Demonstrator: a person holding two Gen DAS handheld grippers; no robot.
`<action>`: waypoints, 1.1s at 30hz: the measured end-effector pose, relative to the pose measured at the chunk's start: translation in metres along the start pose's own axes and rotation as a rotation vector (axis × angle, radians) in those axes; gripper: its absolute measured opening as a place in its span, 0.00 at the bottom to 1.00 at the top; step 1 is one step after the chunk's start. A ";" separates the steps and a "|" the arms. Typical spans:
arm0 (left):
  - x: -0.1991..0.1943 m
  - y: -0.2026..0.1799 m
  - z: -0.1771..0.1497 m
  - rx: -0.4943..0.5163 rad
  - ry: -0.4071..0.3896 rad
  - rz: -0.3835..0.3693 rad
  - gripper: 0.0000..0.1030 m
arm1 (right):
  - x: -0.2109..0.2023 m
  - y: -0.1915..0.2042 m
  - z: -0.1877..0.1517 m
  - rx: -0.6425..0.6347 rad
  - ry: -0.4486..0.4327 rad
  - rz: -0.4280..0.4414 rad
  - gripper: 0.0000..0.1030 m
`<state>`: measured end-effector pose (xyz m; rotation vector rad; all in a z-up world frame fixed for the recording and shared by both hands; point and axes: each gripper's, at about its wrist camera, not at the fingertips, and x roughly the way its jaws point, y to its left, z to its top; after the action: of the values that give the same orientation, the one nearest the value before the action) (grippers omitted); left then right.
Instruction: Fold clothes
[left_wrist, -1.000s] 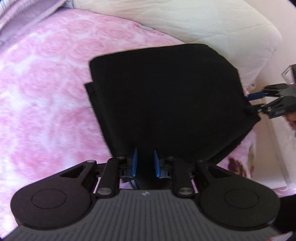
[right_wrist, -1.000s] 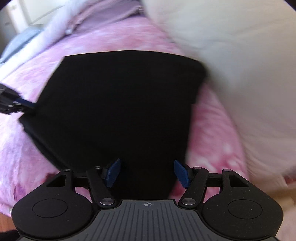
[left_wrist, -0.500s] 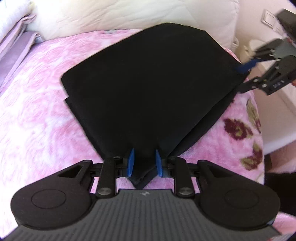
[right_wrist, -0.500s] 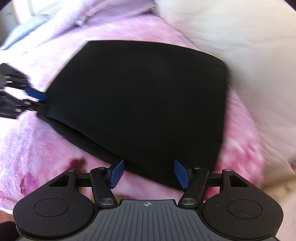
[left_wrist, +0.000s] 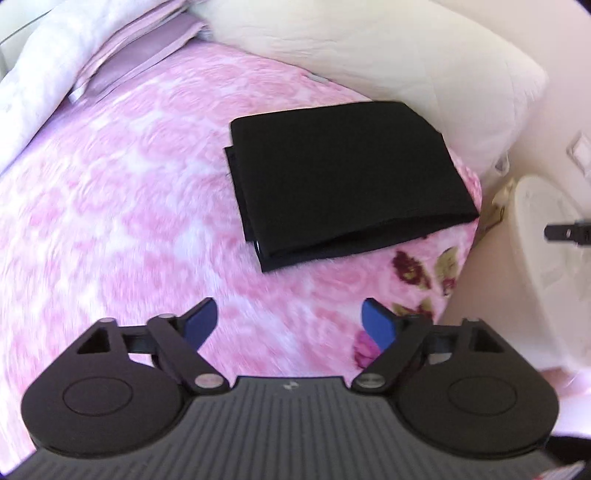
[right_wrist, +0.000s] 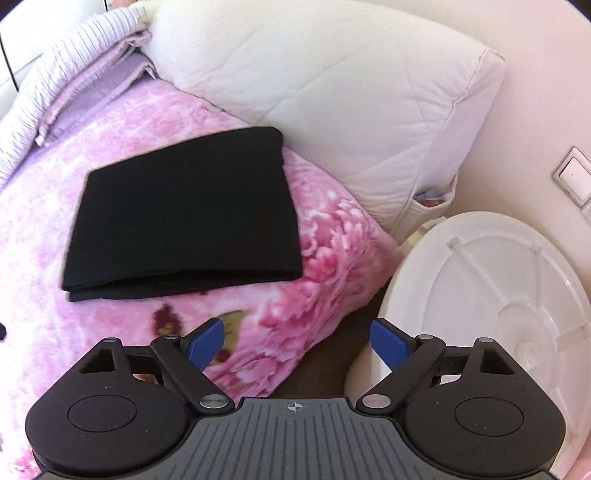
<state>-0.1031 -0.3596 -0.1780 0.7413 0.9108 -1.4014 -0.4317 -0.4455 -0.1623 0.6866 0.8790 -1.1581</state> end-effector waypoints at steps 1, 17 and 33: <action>-0.005 -0.005 -0.002 -0.007 -0.003 0.013 0.90 | -0.006 0.003 0.000 0.004 0.000 0.017 0.87; -0.067 -0.105 -0.021 -0.084 -0.080 0.168 0.90 | -0.060 0.008 0.009 -0.119 0.009 0.159 0.87; -0.070 -0.137 -0.012 -0.142 -0.015 0.184 0.89 | -0.090 -0.010 -0.002 -0.103 -0.013 0.184 0.87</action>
<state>-0.2373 -0.3232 -0.1111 0.6883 0.8970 -1.1671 -0.4555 -0.4039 -0.0859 0.6608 0.8404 -0.9458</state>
